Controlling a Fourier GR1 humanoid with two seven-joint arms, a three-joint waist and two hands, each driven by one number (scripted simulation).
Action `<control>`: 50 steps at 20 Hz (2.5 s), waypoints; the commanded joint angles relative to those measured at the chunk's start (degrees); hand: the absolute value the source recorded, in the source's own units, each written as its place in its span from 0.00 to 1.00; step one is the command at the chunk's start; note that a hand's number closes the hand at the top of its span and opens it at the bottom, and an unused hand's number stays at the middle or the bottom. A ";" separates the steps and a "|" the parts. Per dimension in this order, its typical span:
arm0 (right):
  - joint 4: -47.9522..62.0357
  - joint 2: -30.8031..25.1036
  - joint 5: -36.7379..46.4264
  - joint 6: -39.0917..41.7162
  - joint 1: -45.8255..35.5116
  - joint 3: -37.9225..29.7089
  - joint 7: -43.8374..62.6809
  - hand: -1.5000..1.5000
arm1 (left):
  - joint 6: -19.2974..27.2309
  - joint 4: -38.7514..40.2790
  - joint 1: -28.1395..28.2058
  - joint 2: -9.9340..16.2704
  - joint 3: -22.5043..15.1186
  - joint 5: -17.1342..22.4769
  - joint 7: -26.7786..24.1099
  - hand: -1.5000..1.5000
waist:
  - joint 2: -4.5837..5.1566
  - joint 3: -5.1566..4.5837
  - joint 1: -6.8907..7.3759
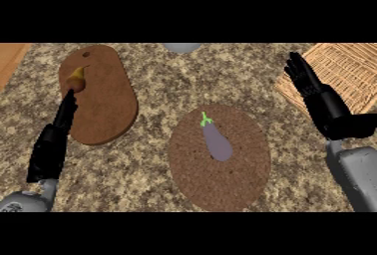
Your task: Pick the eggplant from the placemat and place it in the basket
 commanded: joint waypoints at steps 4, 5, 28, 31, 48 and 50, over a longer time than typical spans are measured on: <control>14.94 -5.35 5.91 3.76 -8.30 5.68 20.94 1.00 | -2.96 0.87 -2.90 -1.45 2.03 3.79 -0.72 0.50 | 1.88 -0.15 5.19; 17.02 -5.11 6.76 4.49 -9.39 7.63 25.49 1.00 | -3.04 0.38 -5.07 -1.55 2.67 4.51 0.79 0.50 | 2.28 -0.24 6.13; 53.28 11.84 12.51 40.13 -52.71 17.42 66.91 0.00 | -7.55 8.86 -9.32 -3.81 5.93 8.53 0.11 0.50 | 1.73 -0.02 5.15; 58.82 14.70 9.61 44.43 -58.27 15.04 70.39 0.00 | -7.54 9.65 -11.19 -4.43 6.51 9.37 2.15 0.50 | 1.58 0.07 4.78; 67.52 18.44 12.98 37.36 -56.73 12.70 61.18 0.00 | -8.82 8.16 -7.46 -4.71 9.95 7.84 1.96 0.50 | 0.71 0.23 2.13; 65.75 18.74 14.31 35.94 -53.27 13.46 59.80 0.00 | -7.08 5.69 -5.08 -6.30 8.56 6.17 1.48 0.50 | 0.50 0.24 1.81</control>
